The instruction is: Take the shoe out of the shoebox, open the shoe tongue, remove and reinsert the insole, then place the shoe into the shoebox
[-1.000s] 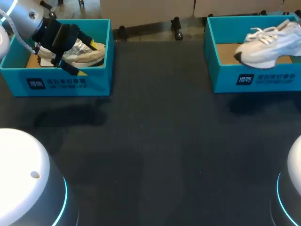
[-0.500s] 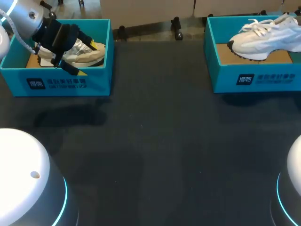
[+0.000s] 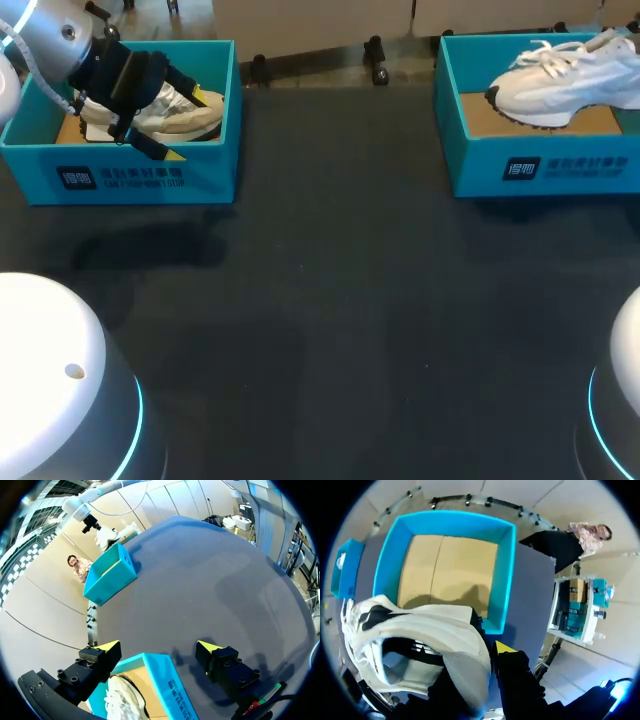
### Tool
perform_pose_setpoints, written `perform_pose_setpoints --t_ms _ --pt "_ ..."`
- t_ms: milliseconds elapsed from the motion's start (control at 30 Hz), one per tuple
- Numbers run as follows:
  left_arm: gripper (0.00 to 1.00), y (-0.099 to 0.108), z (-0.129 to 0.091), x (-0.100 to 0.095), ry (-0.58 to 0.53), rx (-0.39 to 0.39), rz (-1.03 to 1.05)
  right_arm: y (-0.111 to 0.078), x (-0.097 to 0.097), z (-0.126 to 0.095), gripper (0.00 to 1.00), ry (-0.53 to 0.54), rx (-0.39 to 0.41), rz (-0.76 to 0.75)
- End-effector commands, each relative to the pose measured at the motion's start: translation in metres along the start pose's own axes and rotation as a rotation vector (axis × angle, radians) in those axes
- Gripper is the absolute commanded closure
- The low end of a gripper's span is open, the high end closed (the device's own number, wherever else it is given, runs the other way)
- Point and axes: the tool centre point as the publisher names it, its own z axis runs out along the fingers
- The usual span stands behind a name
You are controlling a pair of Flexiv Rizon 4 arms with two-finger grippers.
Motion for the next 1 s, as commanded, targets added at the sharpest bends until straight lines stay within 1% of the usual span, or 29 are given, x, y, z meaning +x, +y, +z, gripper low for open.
perform_pose_setpoints --t_ms 33,67,133,333,433,633,1000 --pt "0.0 0.0 -0.001 0.0 0.003 -0.003 0.0 -0.003 -0.002 0.003 1.0 -0.013 -0.018 0.053" --pt "0.0 0.0 -0.001 0.0 0.003 -0.003 0.0 -0.002 -0.004 0.005 1.0 -0.026 -0.023 0.074" --pt "0.0 0.0 -0.001 0.0 0.003 -0.003 0.0 0.0 -0.005 0.007 1.0 -0.016 -0.04 0.088" --pt "0.0 0.0 -0.001 0.0 0.003 -0.003 0.0 0.009 -0.01 0.015 1.0 -0.035 -0.06 0.133" --pt "0.0 0.0 -0.001 0.0 0.003 -0.003 0.0 0.017 -0.012 0.02 1.0 -0.036 -0.065 0.151" --pt "0.0 0.0 -0.001 0.0 0.003 -0.003 0.0 0.032 -0.015 0.03 1.0 -0.032 -0.072 0.153" --pt "0.0 0.0 -0.001 0.0 0.003 -0.003 0.0 0.049 -0.021 0.047 1.0 -0.02 -0.076 0.147"
